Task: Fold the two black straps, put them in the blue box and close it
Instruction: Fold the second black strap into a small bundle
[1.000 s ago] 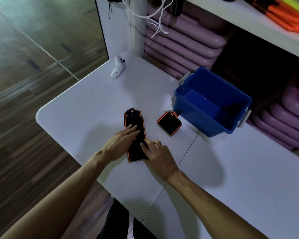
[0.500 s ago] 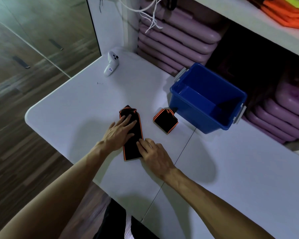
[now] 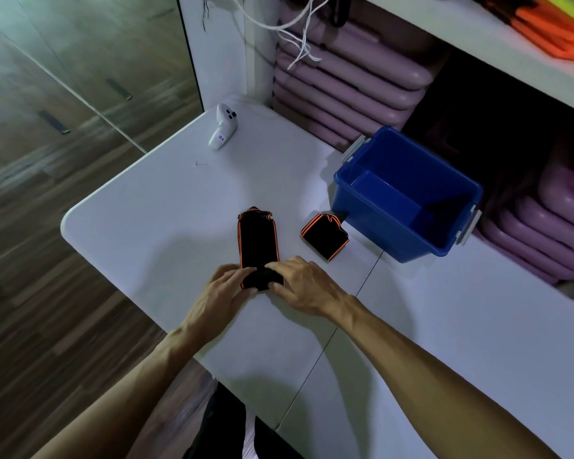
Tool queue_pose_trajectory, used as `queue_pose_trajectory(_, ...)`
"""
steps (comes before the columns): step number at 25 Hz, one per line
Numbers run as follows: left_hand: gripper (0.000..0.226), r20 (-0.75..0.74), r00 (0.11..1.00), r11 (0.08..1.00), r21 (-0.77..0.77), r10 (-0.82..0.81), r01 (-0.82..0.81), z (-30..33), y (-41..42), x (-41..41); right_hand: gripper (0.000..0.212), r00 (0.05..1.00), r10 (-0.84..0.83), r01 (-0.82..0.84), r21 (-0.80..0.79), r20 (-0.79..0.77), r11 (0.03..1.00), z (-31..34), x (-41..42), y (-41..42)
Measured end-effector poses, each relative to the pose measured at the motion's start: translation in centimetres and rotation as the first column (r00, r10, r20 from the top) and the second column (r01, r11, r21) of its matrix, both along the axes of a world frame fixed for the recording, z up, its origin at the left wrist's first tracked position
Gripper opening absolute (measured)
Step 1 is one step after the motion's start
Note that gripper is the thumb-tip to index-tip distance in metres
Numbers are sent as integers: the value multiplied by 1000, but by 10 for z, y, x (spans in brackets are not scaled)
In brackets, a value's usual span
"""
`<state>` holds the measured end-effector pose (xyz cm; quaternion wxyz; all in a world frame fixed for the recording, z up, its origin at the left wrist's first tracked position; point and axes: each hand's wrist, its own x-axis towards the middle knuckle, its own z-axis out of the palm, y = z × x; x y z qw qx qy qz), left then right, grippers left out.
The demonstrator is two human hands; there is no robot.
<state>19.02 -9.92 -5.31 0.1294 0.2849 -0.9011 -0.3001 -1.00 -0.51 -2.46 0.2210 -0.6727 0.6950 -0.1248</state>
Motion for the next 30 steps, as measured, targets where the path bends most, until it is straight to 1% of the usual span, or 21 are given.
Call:
queue_pose_trajectory(3, 38, -20, 992, 980, 162, 123, -118, 5, -5, -4, 31, 970, -176, 171, 39, 167, 984, 7, 6, -8)
queue_pose_trajectory(4, 32, -31, 982, 957, 229, 187, -175, 6, -6, -7, 29, 948, -223, 223, 29, 228, 974, 6, 9, -10)
queue_pose_trajectory(6, 24, -39, 940, 882, 359, 340, -304, 10, -7, -19, 30, 882, -330, 345, 16, 337, 939, 1, 16, -14)
queue_pose_trajectory(7, 21, -32, 915, 851, 382, 401, -359, 11, -8, -25, 32, 829, -395, 420, 26, 396, 907, -2, 20, -15)
queue_pose_trajectory(9, 20, -9, 877, 813, 379, 480, -441, 11, -11, -34, 31, 714, -505, 552, 54, 486, 832, -10, 29, -18)
queue_pose_trajectory(11, 22, 29, 850, 774, 398, 526, -492, 10, -15, -37, 29, 647, -577, 629, 77, 498, 773, -15, 33, -22)
queue_pose_trajectory(13, 26, 49, 839, 771, 367, 542, -520, 8, -16, -40, 29, 634, -616, 651, 107, 468, 751, -17, 32, -26)
queue_pose_trajectory(16, 29, 67, 842, 813, 227, 536, -536, 7, -17, -43, 22, 680, -623, 648, 79, 387, 757, -18, 31, -31)
queue_pose_trajectory(18, 27, 53, 862, 846, 170, 504, -506, 6, -19, -43, 19, 736, -600, 624, 29, 314, 781, -20, 35, -32)
queue_pose_trajectory(21, 22, 38, 900, 897, 71, 435, -436, 7, -18, -40, 22, 837, -523, 535, -39, 160, 844, -21, 34, -31)
queue_pose_trajectory(23, 18, 31, 942, 943, -26, 333, -332, 6, -16, -35, 25, 884, -459, 467, -94, 93, 879, -19, 30, -27)
queue_pose_trajectory(24, 22, 31, 965, 962, -89, 261, -258, 3, -15, -29, 30, 910, -414, 415, -134, 37, 900, -19, 28, -21)
queue_pose_trajectory(26, 40, 70, 991, 963, -252, 118, -97, -5, -14, -10, 47, 945, -276, 239, -207, -174, 949, -25, 23, -5)
queue_pose_trajectory(27, 50, 116, 992, 946, -325, 56, -15, -7, -14, -1, 54, 940, -204, 149, -207, -273, 967, -28, 21, 4)
queue_pose_trajectory(28, 60, 166, 986, 926, -372, 0, 63, -7, -14, 5, 60, 930, -155, 92, -195, -335, 976, -32, 20, 11)
queue_pose_trajectory(29, 67, 200, 978, 914, -385, -50, 126, -8, -14, 9, 62, 925, -135, 69, -192, -355, 979, -36, 19, 14)
queue_pose_trajectory(30, 69, 206, 975, 915, -372, -80, 154, -7, -13, 9, 62, 928, -139, 69, -205, -347, 976, -38, 20, 14)
